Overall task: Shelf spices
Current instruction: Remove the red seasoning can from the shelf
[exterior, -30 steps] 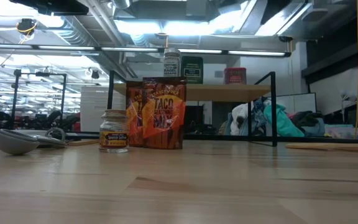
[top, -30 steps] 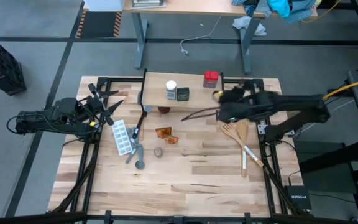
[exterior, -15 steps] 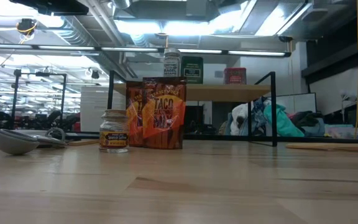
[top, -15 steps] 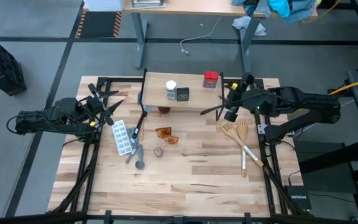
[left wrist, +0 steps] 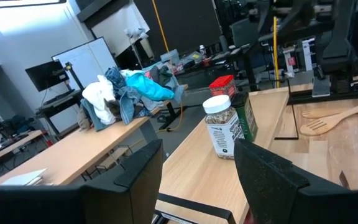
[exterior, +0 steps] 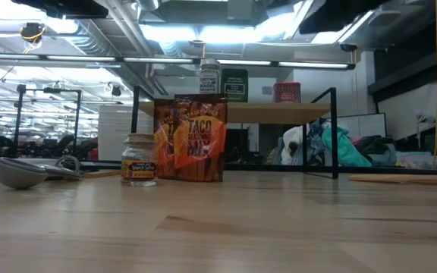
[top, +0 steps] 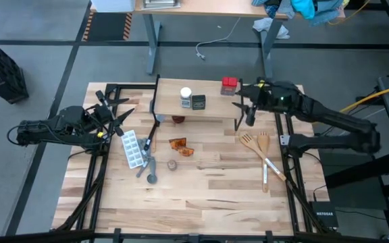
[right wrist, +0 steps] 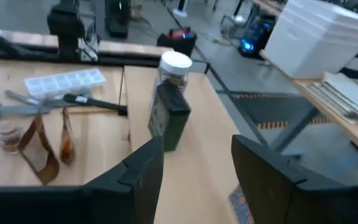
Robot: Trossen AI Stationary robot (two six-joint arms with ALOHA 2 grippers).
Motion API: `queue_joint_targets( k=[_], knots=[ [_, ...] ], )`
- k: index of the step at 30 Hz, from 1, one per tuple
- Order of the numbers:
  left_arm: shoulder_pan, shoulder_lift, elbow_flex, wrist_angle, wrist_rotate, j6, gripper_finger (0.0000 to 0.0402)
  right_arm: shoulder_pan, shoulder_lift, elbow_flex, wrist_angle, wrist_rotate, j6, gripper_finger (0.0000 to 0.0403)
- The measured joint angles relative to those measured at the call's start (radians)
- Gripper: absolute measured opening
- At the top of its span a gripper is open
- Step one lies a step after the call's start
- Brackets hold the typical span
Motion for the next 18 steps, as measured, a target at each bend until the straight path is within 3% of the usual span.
queue_joint_targets(
  k=[6, 10, 18],
  knots=[
    [0.0, 0.0, 0.0, 0.0, 0.0, 0.0, 0.0191, -0.207, 0.001, -0.122, 0.148, -0.125, -0.016, 0.0195],
    [0.0, 0.0, 0.0, -0.001, 0.0, 0.0, 0.0191, -0.268, 0.037, -0.14, 0.144, -0.217, -0.009, 0.0195],
    [0.0, 0.0, 0.0, -0.001, 0.0, -0.003, 0.0191, -0.278, 0.07, -0.141, 0.134, -0.15, -0.007, 0.0195]
  ],
)
